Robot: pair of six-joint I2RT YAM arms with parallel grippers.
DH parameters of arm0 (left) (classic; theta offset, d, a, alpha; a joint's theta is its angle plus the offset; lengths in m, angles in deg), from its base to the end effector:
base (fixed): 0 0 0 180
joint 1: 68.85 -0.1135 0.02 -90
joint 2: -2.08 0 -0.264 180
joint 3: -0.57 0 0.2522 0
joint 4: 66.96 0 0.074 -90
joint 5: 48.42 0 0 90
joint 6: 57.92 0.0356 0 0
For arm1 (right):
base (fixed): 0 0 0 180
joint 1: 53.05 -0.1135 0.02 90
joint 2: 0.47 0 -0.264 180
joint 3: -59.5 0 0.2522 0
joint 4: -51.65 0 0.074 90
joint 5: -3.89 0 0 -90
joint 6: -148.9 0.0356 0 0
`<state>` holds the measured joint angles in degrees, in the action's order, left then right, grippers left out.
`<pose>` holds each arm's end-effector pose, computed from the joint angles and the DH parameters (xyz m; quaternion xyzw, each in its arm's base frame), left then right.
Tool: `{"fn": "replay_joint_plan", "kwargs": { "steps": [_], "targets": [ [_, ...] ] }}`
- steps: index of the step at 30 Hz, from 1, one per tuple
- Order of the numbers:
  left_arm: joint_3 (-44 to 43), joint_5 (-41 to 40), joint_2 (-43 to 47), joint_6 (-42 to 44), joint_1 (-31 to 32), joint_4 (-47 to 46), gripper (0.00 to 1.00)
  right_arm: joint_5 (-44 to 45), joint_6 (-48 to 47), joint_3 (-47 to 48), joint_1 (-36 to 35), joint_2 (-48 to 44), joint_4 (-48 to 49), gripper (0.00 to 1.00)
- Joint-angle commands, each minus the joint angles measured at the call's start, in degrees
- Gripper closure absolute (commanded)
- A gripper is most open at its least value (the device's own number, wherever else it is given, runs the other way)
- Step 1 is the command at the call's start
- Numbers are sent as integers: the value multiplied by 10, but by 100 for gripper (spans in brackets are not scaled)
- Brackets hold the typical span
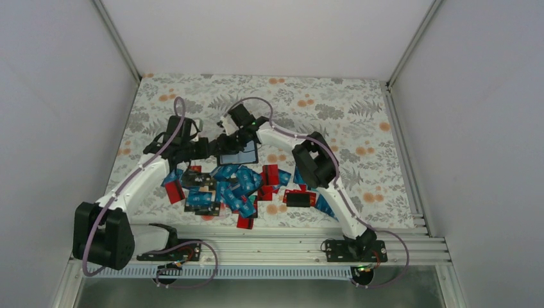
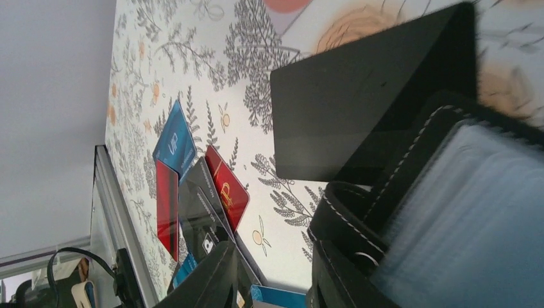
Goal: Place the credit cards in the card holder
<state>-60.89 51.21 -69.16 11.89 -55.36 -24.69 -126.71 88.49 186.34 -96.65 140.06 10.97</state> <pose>0.2424 -0.0643 0.2346 -0.0278 0.9423 -0.1698 0.2871 0.3662 0.3807 0.1395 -0.2142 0.8733 0.4362 0.0335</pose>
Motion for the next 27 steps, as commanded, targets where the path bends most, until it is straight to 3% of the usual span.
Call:
{"fn": "replay_joint_plan", "kwargs": {
  "steps": [1, 17, 22, 27],
  "targets": [
    [8, -2, 24, -9, -3, 15, 98, -18, 7, 27, -8, 8, -20, 68],
    [12, 35, -24, -21, 17, -31, 98, 150, -53, -92, 17, -128, -42, 66],
    [-3, 13, -73, -17, 27, -35, 98, 107, -59, -126, 21, -136, -8, 66],
    [-14, -65, -140, -22, 36, -26, 96, 83, -62, -131, 23, -121, 18, 66]
  ]
}}
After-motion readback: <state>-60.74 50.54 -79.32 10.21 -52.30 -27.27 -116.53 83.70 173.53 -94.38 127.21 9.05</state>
